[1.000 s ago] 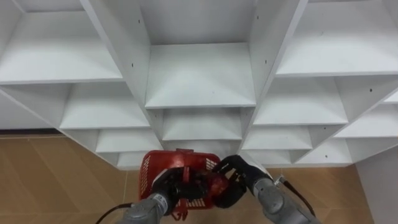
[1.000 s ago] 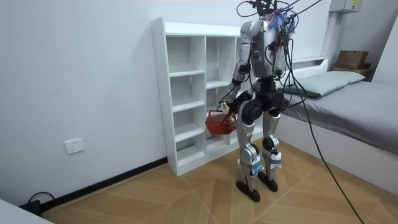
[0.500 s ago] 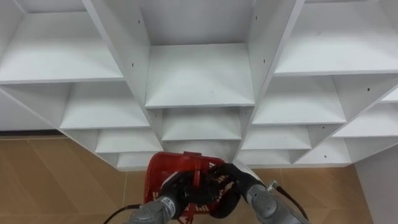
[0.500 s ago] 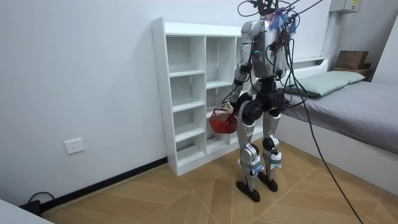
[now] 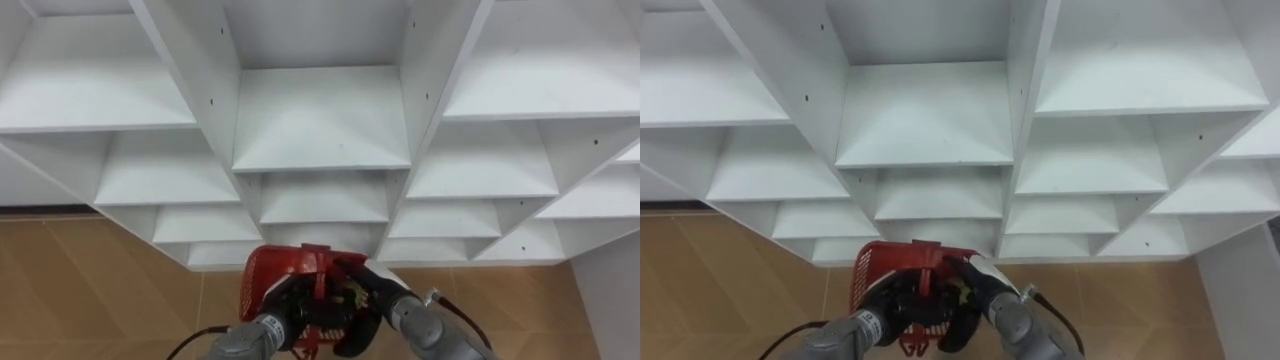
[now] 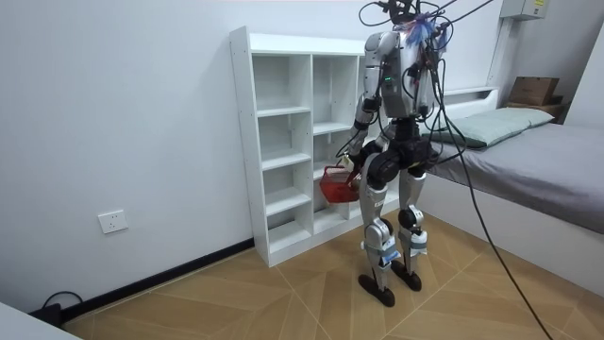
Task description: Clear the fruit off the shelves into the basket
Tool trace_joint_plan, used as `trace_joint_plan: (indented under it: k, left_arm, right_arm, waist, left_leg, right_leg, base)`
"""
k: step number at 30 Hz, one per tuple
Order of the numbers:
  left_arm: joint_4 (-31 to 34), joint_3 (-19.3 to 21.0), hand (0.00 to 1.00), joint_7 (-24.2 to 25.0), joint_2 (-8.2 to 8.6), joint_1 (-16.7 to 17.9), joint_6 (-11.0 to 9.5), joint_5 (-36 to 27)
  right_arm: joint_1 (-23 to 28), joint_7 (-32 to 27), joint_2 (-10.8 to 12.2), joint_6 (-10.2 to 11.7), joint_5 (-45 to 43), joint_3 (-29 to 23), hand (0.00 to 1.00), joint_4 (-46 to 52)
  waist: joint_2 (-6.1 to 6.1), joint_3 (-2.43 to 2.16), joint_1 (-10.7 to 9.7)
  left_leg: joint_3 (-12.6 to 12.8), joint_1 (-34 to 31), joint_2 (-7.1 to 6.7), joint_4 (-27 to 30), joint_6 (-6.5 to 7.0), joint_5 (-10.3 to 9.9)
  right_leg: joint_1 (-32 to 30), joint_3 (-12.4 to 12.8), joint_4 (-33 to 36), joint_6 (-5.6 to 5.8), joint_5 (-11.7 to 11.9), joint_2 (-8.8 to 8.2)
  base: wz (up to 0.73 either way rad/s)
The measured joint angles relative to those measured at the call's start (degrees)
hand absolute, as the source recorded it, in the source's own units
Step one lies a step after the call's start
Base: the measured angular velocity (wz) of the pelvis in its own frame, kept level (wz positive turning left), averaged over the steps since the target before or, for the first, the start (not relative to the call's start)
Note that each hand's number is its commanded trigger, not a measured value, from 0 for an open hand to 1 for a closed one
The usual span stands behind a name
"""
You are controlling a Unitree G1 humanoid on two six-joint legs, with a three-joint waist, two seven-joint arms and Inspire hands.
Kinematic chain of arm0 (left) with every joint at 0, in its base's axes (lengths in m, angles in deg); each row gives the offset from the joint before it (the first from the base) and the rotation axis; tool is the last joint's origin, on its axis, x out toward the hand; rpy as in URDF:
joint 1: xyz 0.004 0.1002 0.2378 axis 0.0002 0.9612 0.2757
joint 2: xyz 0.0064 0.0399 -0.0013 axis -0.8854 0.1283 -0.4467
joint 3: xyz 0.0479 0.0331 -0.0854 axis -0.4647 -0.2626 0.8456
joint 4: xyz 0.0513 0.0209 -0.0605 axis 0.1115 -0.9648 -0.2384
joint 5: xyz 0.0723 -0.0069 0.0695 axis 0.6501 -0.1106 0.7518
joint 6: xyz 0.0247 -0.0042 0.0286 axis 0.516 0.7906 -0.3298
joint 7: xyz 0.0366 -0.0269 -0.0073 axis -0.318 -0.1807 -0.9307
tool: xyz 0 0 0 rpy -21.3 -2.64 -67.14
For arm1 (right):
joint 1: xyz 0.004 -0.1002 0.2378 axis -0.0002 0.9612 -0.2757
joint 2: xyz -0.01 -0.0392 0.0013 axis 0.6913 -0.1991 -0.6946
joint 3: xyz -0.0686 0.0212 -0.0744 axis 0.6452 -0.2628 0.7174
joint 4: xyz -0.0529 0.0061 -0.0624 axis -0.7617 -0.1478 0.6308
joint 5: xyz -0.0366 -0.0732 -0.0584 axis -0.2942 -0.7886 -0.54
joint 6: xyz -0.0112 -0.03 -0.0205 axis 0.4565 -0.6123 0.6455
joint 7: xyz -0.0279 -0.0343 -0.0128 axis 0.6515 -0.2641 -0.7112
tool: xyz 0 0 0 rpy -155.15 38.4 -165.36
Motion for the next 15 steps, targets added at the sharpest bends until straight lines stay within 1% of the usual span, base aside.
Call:
trace_joint_plan:
  k: [1,5,8,12,15]
  left_arm:
    - [0.3,0.1,1.00,0.4,0.01,0.0,0.0,0.0]
    - [0.7,0.3,1.00,1.1,0.04,0.0,-0.1,0.0]
    - [0.7,0.4,1.00,1.6,-0.26,0.0,-0.1,0.0]
    - [0.7,0.4,1.00,1.7,-0.37,0.0,-0.1,0.0]
    - [0.7,0.5,1.00,1.9,-0.73,0.3,-0.1,0.0]
  right_arm:
    - [0.1,0.4,-0.7,0.0,0.0,0.0,0.00,1.0]
    - [1.0,0.3,-1.8,0.0,0.2,-0.1,0.00,3.4]
    - [1.5,0.4,-2.0,0.0,0.3,-0.1,0.00,4.1]
    - [1.6,0.9,-2.1,0.1,0.4,-0.1,0.00,4.2]
    - [2.5,1.3,-2.6,0.1,1.0,-0.2,0.00,6.1]
  waist:
    - [0.00,0.00,0.0]
    - [-0.11,-0.08,-0.2]
    - [-0.12,-0.09,-0.9]
    - [-0.32,-0.21,-1.0]
    - [-0.40,-0.27,-1.0]
  left_leg:
    - [0.1,0.0,0.00,0.0,0.00,0.0]
    - [0.1,0.1,0.04,0.1,0.00,0.0]
    - [0.3,0.3,0.05,0.1,0.01,0.0]
    - [0.5,0.5,0.10,0.2,0.01,0.0]
    - [0.5,0.8,0.12,0.2,0.01,0.0]
  right_leg:
    - [0.0,0.0,0.0,0.00,0.0,-0.02]
    - [0.0,0.1,0.2,0.00,0.0,-0.05]
    - [0.0,0.5,0.4,0.00,0.0,-0.03]
    - [-0.1,0.7,0.8,0.00,0.0,-0.02]
    - [0.1,0.6,0.9,-0.01,0.0,-0.01]
  base:
    - [0.00]
    - [0.00]
    - [-0.04]
    - [-0.03]
    - [0.00]
